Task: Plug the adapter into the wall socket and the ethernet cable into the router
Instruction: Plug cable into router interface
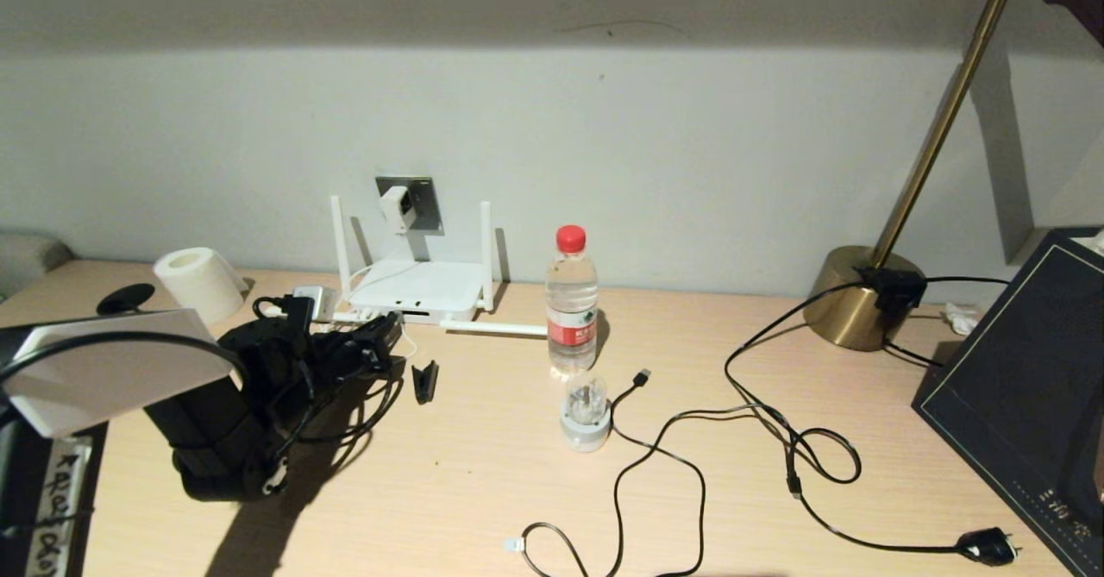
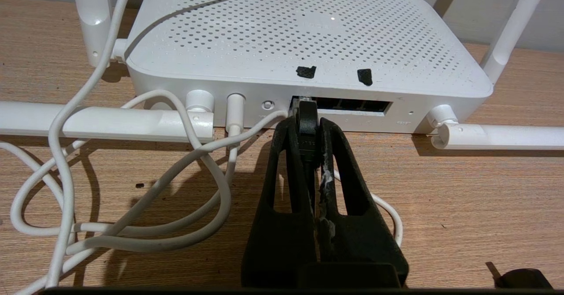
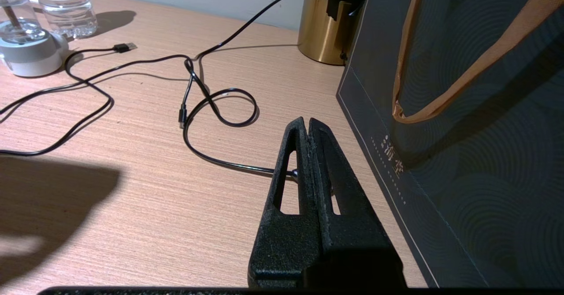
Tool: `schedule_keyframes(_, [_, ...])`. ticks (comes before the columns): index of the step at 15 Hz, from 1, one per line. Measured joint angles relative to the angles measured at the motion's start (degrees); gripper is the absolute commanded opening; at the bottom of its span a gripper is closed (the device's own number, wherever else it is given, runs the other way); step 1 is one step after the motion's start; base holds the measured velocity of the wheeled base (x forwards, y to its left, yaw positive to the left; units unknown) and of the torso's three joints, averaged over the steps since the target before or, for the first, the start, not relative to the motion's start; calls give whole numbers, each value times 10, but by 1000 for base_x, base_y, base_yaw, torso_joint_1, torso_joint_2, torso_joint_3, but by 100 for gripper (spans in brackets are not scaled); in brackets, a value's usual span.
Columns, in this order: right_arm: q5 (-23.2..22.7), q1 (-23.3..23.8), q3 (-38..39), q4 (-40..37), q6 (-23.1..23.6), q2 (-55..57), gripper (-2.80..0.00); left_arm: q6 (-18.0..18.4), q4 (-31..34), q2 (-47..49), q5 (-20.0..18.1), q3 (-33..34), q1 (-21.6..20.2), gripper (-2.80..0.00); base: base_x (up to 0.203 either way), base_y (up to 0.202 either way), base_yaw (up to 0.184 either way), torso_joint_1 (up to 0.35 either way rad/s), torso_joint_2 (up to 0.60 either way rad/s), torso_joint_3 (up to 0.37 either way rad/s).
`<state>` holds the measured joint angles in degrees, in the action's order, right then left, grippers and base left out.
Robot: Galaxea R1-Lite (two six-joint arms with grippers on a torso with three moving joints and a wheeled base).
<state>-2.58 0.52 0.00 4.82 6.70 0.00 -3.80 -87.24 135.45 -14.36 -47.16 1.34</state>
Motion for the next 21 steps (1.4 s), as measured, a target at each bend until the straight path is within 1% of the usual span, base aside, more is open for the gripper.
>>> schedule_keyframes(21, [0,0,0,0,0,0,-280,-4,1,7,0,-26,0,-280,0,0,0,0,0,0])
